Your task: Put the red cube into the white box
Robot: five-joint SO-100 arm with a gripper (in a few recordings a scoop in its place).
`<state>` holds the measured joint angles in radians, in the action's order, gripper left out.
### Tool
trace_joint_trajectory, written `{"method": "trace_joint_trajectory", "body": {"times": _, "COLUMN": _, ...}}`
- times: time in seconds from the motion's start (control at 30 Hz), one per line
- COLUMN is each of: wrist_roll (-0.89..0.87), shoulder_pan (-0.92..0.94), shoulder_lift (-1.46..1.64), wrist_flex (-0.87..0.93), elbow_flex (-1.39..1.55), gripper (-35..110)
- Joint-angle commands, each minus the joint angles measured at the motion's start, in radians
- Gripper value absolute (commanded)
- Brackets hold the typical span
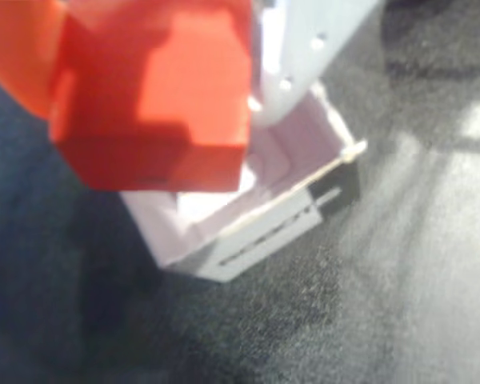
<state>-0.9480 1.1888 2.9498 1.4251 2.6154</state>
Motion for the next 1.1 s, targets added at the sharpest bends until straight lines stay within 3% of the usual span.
{"method": "trace_joint_trajectory", "body": {"times": 0.0, "wrist_roll": -0.009, "shoulder_pan": -0.008, "shoulder_lift": 0.071, "wrist_flex": -0.026, "elbow_flex": 0.023, "gripper": 18}}
{"method": "trace_joint_trajectory", "body": {"times": 0.3, "wrist_roll": -0.018, "shoulder_pan": 0.012, "shoulder_lift": 0.14, "wrist_flex": -0.021, "elbow_flex": 0.052, "gripper": 20}}
{"method": "trace_joint_trajectory", "body": {"times": 0.53, "wrist_roll": -0.005, "shoulder_pan": 0.069, "shoulder_lift": 0.155, "wrist_flex": -0.057, "elbow_flex": 0.057, "gripper": 0}}
{"method": "trace_joint_trajectory", "body": {"times": 0.67, "wrist_roll": 0.018, "shoulder_pan": 0.055, "shoulder_lift": 0.055, "wrist_flex": -0.1, "elbow_flex": -0.005, "gripper": 0}}
{"method": "trace_joint_trajectory", "body": {"times": 0.9, "wrist_roll": 0.021, "shoulder_pan": -0.037, "shoulder_lift": -0.313, "wrist_flex": -0.156, "elbow_flex": -0.247, "gripper": 0}}
{"method": "trace_joint_trajectory", "body": {"times": 1.07, "wrist_roll": -0.067, "shoulder_pan": -0.225, "shoulder_lift": -0.4, "wrist_flex": -0.196, "elbow_flex": -0.285, "gripper": 0}}
